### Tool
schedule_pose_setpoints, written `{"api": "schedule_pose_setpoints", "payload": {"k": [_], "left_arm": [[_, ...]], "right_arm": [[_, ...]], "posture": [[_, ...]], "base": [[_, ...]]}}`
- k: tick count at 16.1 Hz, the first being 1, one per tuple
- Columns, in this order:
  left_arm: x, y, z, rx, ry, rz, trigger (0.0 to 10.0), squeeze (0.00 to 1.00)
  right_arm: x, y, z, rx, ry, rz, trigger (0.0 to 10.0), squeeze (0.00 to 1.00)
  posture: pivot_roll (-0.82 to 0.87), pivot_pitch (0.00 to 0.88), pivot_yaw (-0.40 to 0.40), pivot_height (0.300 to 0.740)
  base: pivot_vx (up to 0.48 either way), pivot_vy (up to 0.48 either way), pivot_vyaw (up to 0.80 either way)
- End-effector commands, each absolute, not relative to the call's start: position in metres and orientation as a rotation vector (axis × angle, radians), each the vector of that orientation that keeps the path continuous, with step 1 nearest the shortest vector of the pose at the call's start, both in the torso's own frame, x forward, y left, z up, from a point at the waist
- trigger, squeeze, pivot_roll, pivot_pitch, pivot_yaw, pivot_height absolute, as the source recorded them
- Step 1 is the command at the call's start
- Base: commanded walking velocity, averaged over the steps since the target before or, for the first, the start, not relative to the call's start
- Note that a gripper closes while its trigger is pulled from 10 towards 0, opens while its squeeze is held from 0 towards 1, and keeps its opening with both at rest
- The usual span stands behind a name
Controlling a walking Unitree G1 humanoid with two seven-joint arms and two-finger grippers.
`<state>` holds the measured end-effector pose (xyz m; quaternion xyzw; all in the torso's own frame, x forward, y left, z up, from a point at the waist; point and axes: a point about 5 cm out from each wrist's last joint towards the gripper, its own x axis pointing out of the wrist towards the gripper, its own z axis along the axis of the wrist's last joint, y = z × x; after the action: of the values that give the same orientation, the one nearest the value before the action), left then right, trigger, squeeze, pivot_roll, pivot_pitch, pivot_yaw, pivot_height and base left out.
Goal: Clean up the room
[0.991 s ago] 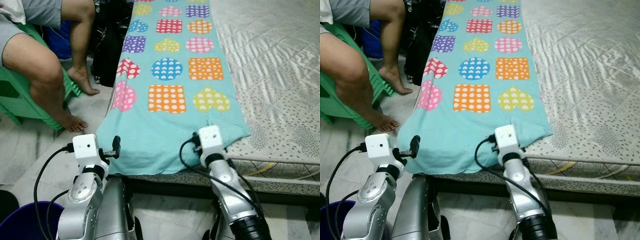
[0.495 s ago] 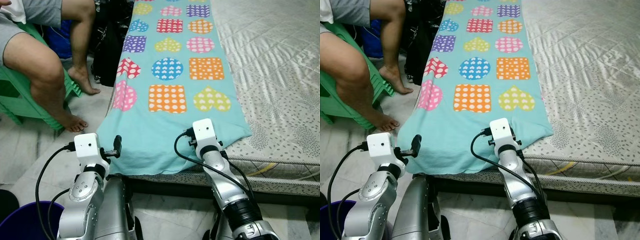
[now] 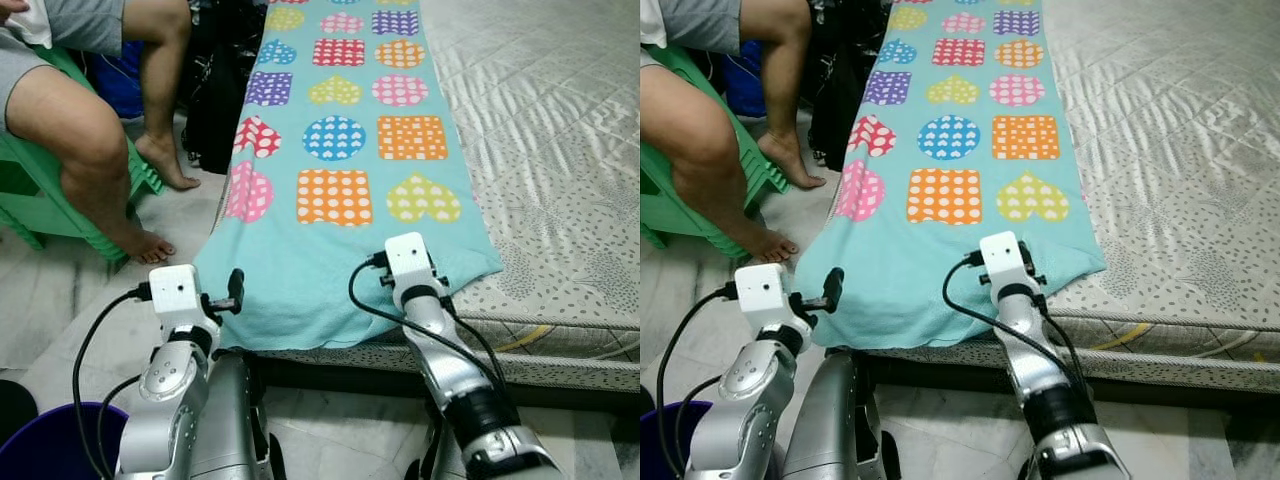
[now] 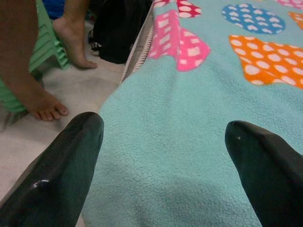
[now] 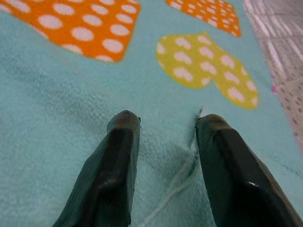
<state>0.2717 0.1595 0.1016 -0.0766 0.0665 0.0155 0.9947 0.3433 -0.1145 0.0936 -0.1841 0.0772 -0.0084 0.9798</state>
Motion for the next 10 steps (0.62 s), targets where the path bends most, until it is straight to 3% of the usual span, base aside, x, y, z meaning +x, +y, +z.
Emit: {"api": "schedule_pose_setpoints", "payload": {"k": [1, 8, 9, 10], "left_arm": [[0.271, 0.161, 0.1, -0.145, 0.14, 0.04, 10.0, 0.0], [0.269, 0.16, 0.1, -0.145, 0.14, 0.043, 10.0, 0.0], [0.269, 0.161, 0.1, -0.144, 0.14, 0.044, 10.0, 0.0], [0.269, 0.161, 0.1, -0.145, 0.14, 0.047, 10.0, 0.0]], "right_arm": [[0.345, -0.116, 0.089, -0.349, 0.186, -0.029, 10.0, 0.0], [0.358, -0.139, 0.086, -0.375, 0.242, -0.13, 10.0, 0.0], [0.359, -0.142, 0.086, -0.375, 0.244, -0.138, 7.1, 0.0], [0.358, -0.147, 0.084, -0.372, 0.25, -0.144, 3.1, 0.0]], "posture": [[0.0, 0.15, 0.055, 0.495], [0.0, 0.151, 0.053, 0.495], [0.0, 0.152, 0.052, 0.495], [0.0, 0.152, 0.05, 0.495]], "base": [[0.0, 0.0, 0.0], [0.0, 0.0, 0.0], [0.0, 0.0, 0.0], [0.0, 0.0, 0.0]]}}
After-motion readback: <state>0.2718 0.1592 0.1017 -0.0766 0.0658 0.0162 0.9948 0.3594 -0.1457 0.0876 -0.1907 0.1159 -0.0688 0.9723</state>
